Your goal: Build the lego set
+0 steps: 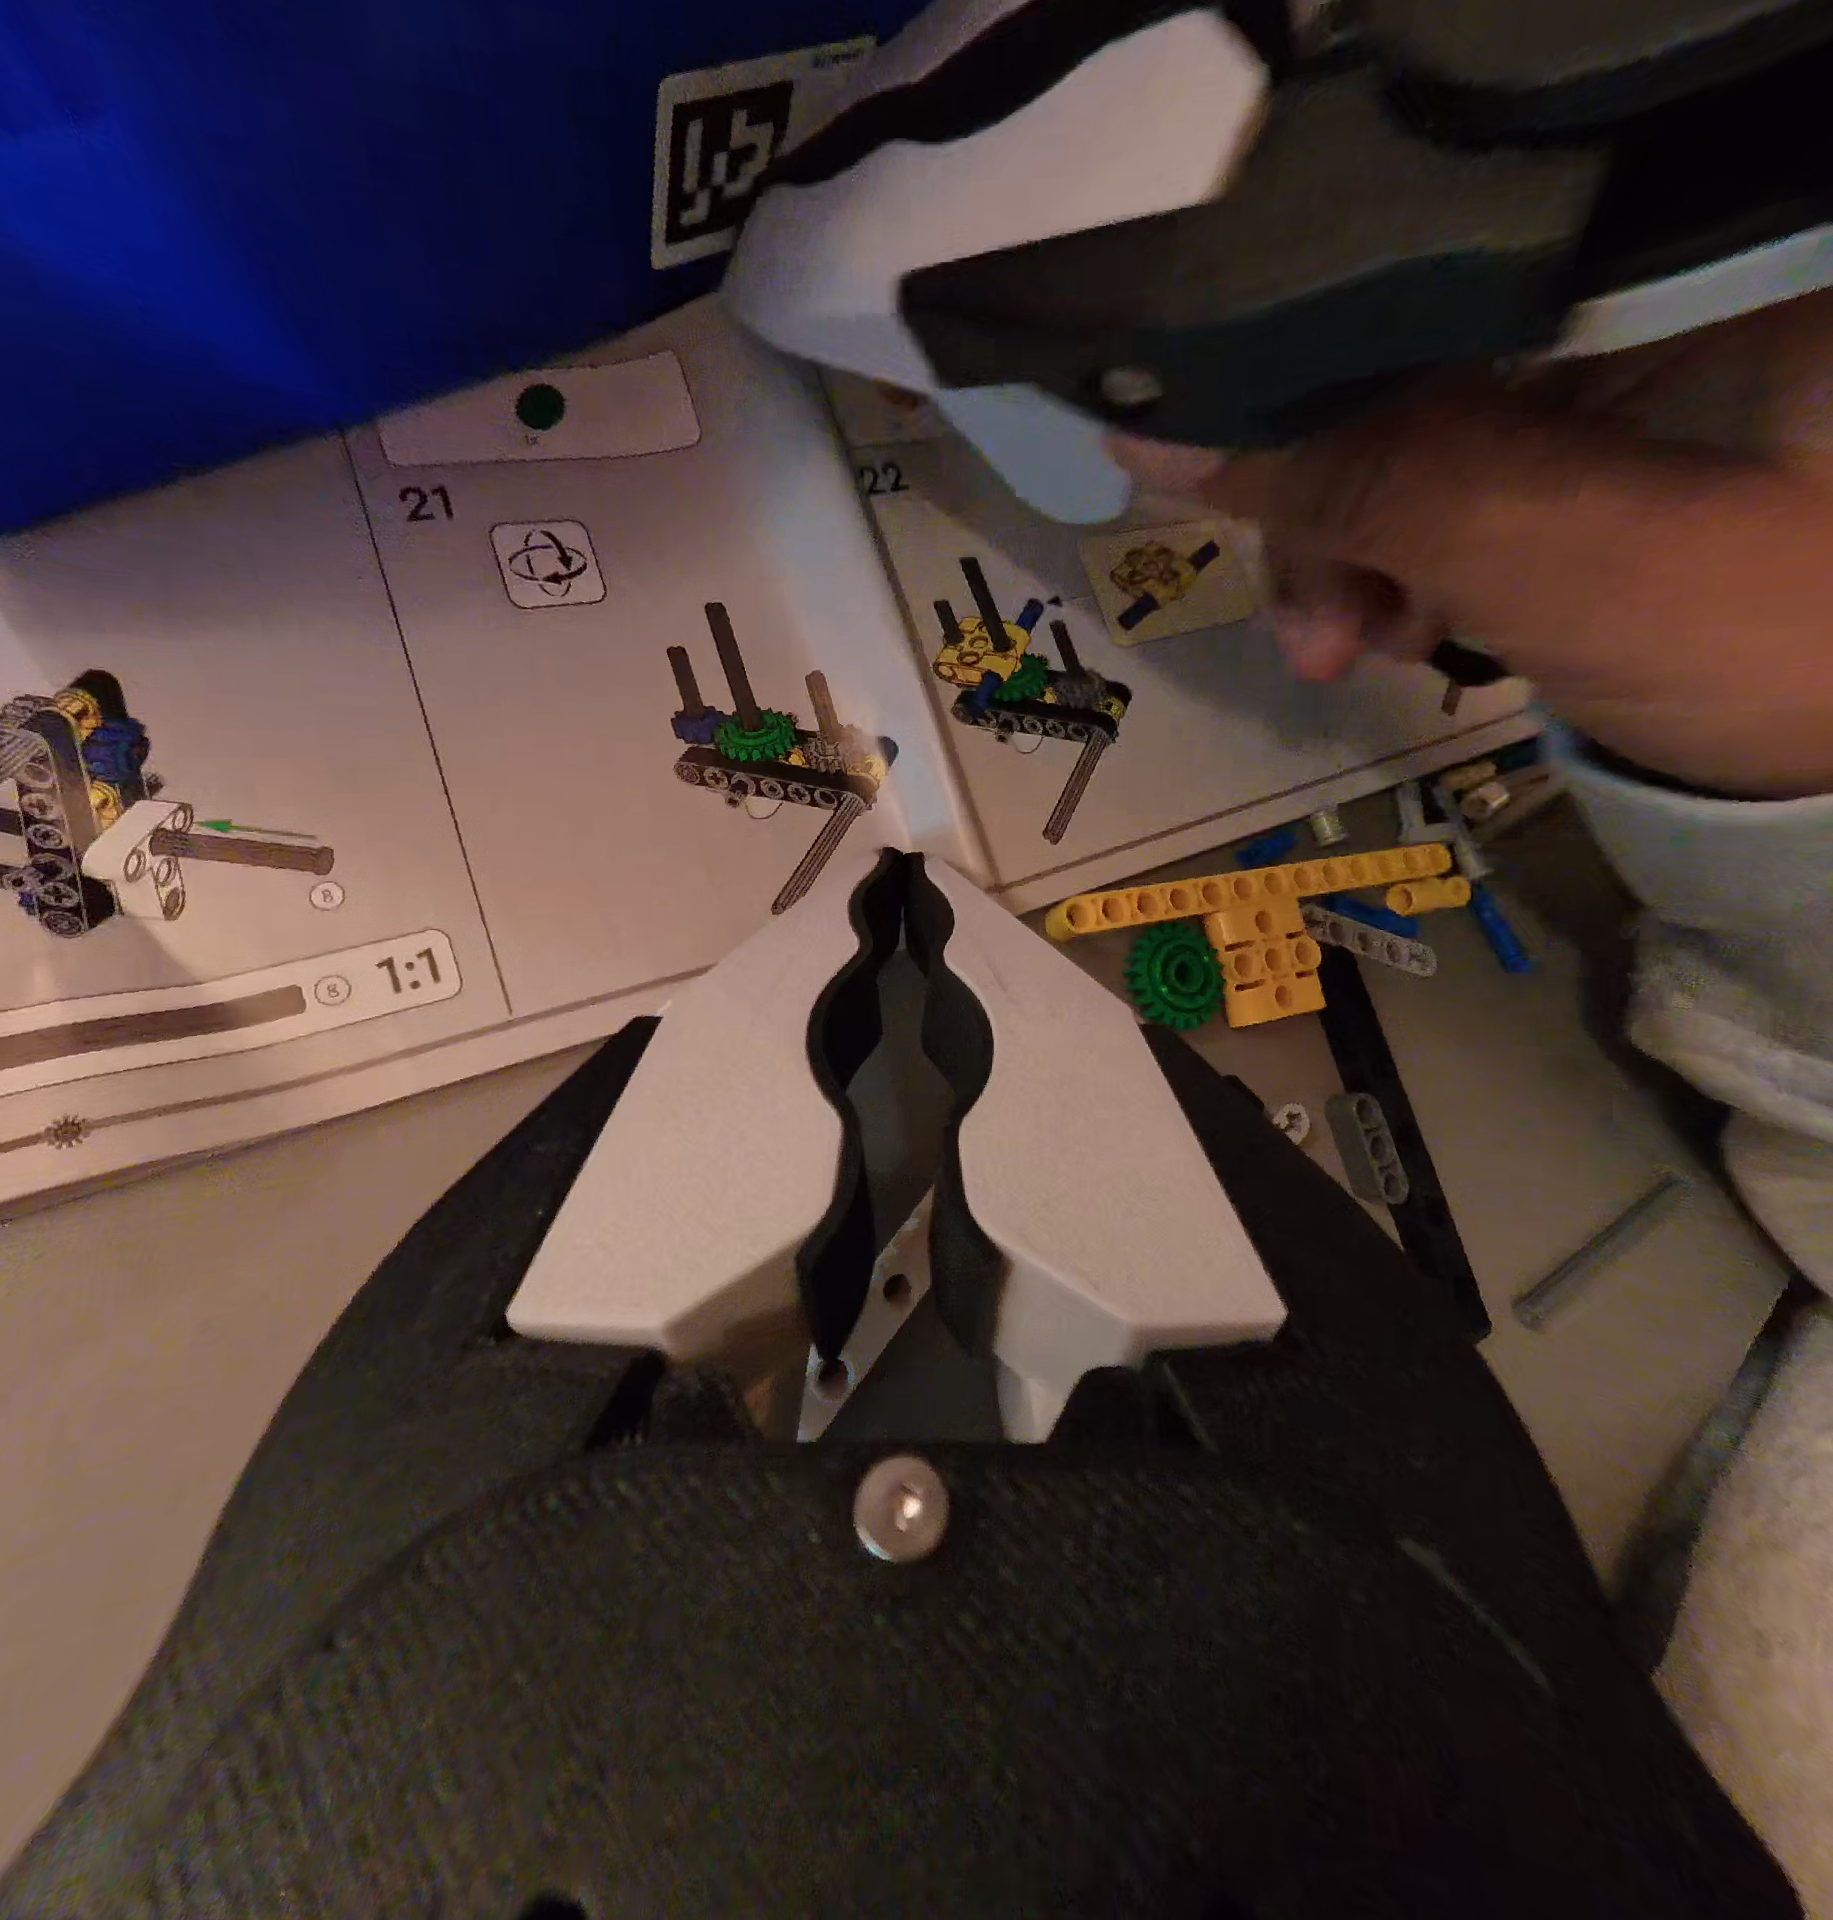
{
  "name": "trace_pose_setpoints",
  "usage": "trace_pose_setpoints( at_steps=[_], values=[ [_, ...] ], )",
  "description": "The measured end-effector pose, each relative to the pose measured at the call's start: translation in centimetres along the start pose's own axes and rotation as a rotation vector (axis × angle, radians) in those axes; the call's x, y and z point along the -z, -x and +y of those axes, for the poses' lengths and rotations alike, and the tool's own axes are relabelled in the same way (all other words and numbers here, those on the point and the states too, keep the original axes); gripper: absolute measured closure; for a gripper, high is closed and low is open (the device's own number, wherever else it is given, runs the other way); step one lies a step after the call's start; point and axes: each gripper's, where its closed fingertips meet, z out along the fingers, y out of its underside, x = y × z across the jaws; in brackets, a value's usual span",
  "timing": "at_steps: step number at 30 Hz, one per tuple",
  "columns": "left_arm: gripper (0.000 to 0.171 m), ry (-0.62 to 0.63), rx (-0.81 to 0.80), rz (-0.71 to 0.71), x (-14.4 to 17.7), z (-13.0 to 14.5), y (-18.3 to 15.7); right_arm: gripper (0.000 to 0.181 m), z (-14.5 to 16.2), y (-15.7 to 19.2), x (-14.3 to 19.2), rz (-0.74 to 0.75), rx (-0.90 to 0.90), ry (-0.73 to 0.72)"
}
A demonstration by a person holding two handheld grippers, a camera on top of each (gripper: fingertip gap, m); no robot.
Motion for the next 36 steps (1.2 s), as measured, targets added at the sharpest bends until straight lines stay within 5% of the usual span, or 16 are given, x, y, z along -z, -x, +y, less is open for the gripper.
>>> trace_pose_setpoints(
  at_steps=[3, 7, 12, 29, 36],
  values=[
    [0.168, -0.006, 0.01, 0.006, 0.0, 0.0, 0.0, 0.181, 1.2, 0.8, 2.7, -0.078, -0.048, 0.046],
    [0.169, -0.014, 0.0, -0.007, 0.0, 0.0, 0.0, 0.181, 7.0, 2.3, 5.5, -0.059, 0.039, 0.256],
    [0.168, -0.019, -0.027, -0.043, 0.0, 0.0, 0.0, 0.181, 9.9, 2.5, 7.9, -0.024, 0.032, 0.28],
    [0.17, 0.018, -0.041, -0.008, 0.4, 0.7, -1.1, 0.181, 9.2, 1.0, 7.0, -0.065, 0.009, 0.243],
    [0.17, 0.006, -0.039, -0.008, 0.4, 0.7, -1.1, 0.162, 2.4, -1.0, 4.7, -0.088, -0.287, -0.031]
  ],
)
